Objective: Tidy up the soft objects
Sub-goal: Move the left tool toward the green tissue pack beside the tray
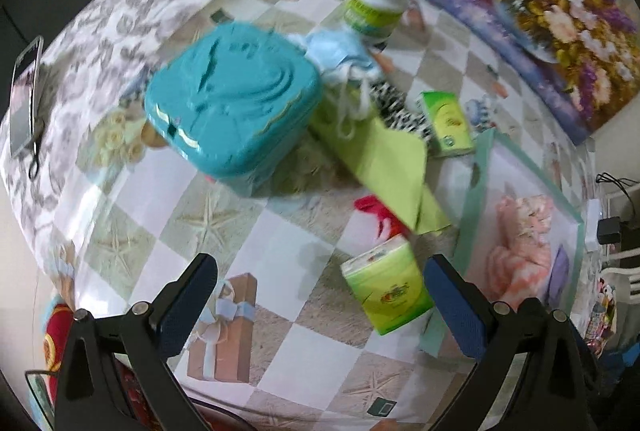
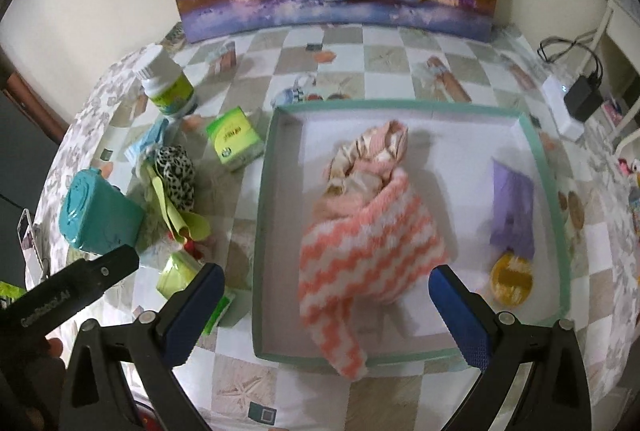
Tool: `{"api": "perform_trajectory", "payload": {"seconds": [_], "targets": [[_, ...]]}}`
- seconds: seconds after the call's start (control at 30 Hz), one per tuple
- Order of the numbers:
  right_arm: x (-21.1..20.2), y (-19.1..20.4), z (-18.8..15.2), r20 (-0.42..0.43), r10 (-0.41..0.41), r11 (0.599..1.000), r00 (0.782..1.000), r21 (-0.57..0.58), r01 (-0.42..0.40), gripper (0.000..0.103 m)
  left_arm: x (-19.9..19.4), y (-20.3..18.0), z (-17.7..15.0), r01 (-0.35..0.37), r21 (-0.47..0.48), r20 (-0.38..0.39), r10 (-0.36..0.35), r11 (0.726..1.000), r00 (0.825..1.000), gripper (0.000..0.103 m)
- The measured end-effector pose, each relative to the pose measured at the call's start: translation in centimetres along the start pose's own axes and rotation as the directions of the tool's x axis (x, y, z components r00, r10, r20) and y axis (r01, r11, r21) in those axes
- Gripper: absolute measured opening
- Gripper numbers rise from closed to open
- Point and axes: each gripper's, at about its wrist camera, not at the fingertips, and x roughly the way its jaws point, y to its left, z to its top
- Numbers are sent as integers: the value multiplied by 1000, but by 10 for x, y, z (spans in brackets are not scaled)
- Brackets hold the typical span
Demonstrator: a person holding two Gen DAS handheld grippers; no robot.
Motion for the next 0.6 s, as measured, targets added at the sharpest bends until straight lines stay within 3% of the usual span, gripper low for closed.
{"api": "perform_trajectory", "payload": {"seconds": [0.37, 0.6], "targets": [[14, -5, -3, -29, -74, 997, 997, -13, 74, 103, 24, -6, -1, 18, -31, -82, -20, 999, 996, 102], [13, -10, 1, -17, -99, 995, 995, -13, 99, 103, 36, -16, -3, 46, -31, -112, -49, 998, 993, 93]]}}
